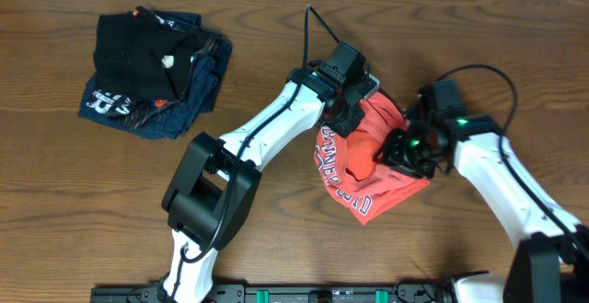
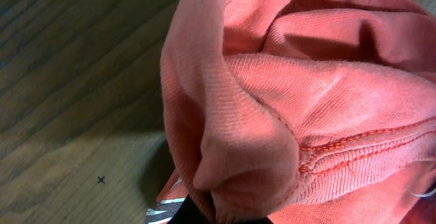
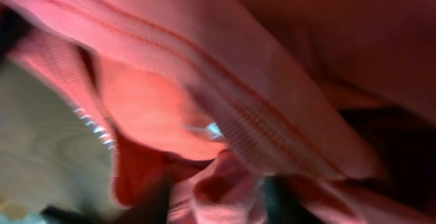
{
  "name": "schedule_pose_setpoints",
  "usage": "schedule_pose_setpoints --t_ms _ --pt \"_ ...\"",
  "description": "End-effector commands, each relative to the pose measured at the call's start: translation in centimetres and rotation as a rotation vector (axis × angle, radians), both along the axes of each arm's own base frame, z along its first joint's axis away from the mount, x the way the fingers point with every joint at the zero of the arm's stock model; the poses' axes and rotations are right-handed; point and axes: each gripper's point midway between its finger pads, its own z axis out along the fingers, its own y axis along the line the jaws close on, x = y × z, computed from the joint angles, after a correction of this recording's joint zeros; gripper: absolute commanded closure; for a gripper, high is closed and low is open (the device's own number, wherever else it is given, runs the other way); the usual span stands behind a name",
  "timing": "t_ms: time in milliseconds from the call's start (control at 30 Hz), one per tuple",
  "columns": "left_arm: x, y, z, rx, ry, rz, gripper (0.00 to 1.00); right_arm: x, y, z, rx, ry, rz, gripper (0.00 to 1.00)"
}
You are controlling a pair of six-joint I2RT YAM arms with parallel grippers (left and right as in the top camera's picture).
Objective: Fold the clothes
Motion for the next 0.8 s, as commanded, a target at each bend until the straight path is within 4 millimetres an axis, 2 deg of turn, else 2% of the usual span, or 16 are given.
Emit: schedule_pose_setpoints --t_ms 0,100,267,300,400,533,633,767 --pt "0.4 -0.1 2.0 -0.029 -0.025 0.029 0.93 -0.7 -1.4 -1.3 -0.085 0.065 -0.052 0.99" --pt "0.5 -0.1 2.4 -0.035 -0.028 0.036 0.93 -0.8 -3.1 -1.0 -0.107 0.074 -0.084 0.99" --pt "0.7 -0.3 4.4 -0.067 -0.068 0.036 0.93 0.3 -5.4 2.2 -0.062 -0.057 -0.084 0.99" --pt "0.9 -0.3 5.4 -0.084 -0.086 0.043 0.93 0.4 -6.6 3.2 -0.068 -0.094 -0.11 0.99" --pt "1.2 -0.6 7.4 -0.124 -0.122 0.059 0.93 0.3 -9.6 4.7 -0.119 -0.147 -0.197 0.99" --pt "1.5 -1.2 8.8 -0.166 -0.155 0.06 0.93 -0.2 -12.1 5.3 -0.16 -0.151 -0.275 0.99" --pt "1.7 -1.6 8.6 -0.183 -0.152 0.06 0.85 -1.0 -13.0 4.6 -0.207 -0.102 -0.288 0.99" --pt "1.9 -2.3 7.7 -0.184 -0.151 0.052 0.66 -1.8 -13.8 3.6 -0.257 -0.044 -0.291 0.99"
